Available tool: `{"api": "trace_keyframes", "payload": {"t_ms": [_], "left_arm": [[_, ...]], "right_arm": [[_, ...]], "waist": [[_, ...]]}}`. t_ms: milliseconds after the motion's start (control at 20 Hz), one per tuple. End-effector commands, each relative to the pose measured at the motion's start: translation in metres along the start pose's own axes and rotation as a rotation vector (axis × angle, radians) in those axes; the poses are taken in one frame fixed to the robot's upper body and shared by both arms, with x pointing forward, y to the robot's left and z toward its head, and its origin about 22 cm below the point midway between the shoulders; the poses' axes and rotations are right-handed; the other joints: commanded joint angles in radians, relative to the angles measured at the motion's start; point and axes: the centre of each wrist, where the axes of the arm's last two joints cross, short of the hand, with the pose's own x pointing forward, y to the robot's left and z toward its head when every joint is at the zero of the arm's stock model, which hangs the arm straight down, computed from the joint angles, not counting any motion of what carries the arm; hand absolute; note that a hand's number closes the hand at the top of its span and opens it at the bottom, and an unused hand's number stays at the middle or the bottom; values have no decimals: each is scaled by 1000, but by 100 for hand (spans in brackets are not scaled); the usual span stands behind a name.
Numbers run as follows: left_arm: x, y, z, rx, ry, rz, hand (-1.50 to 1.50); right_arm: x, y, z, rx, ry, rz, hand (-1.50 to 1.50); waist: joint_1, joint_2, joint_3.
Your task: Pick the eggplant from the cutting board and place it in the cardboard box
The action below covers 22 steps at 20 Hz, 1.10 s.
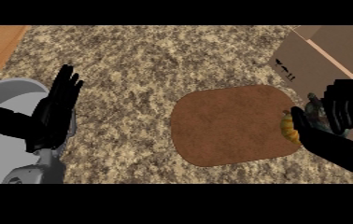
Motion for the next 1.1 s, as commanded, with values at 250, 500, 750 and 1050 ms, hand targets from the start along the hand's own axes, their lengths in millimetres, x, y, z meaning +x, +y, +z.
{"api": "trace_keyframes", "payload": {"t_ms": [250,500,750,1050], "left_arm": [[-1,2,10,-6,-4,6,0],[1,-4,4,-9,5,-2,0],[-6,-27,-13,-37,0,-2,0],[1,-16,1,-52,-4,7,0]], "right_arm": [[-85,-17,-51,-77,99,81,150],[-124,-30,-87,-89,100,146,150],[-163,15,-96,-50,105,225,150],[-196,27,-98,263,236,508,150]], "waist": [[12,2,1],[14,3,0],[10,6,1],[40,8,0]]}}
